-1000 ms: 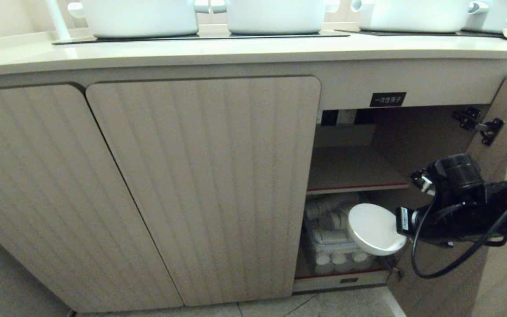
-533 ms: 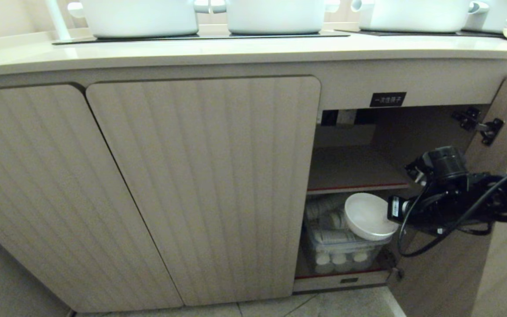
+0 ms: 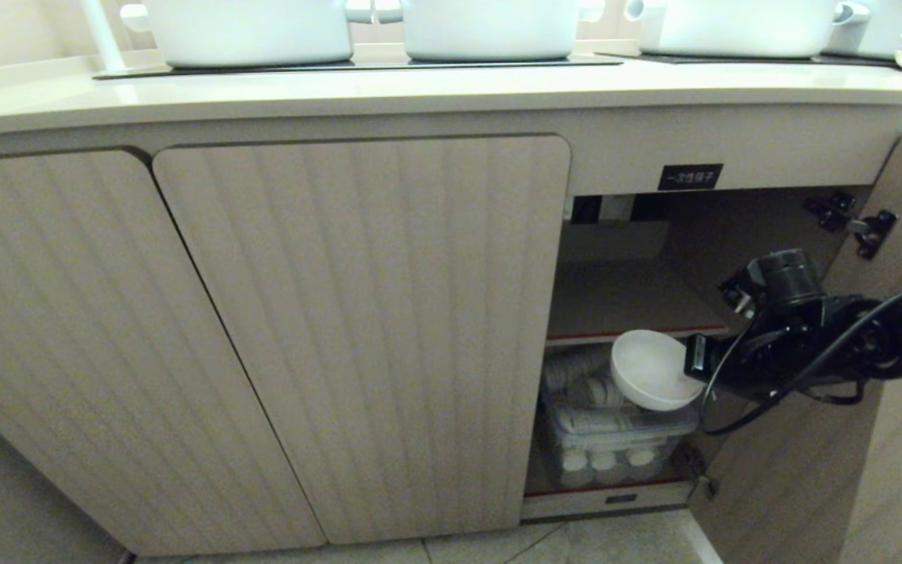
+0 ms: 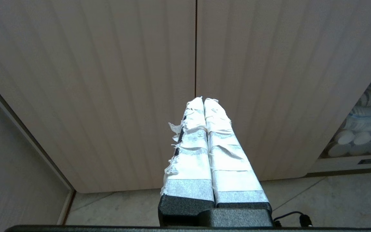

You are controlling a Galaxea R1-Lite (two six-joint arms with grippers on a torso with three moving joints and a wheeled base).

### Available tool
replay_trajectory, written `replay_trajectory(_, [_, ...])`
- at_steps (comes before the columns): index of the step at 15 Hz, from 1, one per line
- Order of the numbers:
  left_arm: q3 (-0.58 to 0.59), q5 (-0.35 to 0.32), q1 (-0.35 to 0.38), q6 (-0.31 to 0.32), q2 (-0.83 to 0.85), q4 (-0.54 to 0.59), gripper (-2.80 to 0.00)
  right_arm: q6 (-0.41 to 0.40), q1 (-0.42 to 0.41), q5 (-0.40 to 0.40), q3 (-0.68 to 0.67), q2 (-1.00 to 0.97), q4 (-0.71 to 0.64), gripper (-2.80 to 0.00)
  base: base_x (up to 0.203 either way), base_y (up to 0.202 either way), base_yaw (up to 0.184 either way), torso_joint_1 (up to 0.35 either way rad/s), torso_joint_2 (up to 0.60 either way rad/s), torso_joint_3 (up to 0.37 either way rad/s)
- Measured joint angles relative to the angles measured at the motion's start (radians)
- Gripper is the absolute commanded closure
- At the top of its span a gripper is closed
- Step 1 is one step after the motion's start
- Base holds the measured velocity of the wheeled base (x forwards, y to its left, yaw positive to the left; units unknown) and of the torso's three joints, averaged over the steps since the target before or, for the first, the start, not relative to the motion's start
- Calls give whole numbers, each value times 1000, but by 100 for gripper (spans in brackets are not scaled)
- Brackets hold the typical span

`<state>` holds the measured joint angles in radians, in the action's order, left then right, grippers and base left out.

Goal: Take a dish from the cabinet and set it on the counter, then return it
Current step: Put it back into the cabinet

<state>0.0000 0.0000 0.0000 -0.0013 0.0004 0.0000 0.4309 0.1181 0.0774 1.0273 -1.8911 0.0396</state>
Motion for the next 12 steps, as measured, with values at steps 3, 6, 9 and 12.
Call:
replay_trajectory(3, [0,0,0,0,0,0,0,35,-6,5,27,-7,-2,0,0,0,0,0,0,0])
replay_trajectory(6, [0,0,0,0,0,0,0,44,-7,5,69,-22,-9,0,0,0,0,0,0,0])
replay_trajectory(9, [0,0,0,0,0,0,0,43,-7,4,109,-49,-13,0,0,0,0,0,0,0])
replay_trajectory(12, [0,0,0,0,0,0,0,42,-7,0,159,-85,-25,0,0,0,0,0,0,0])
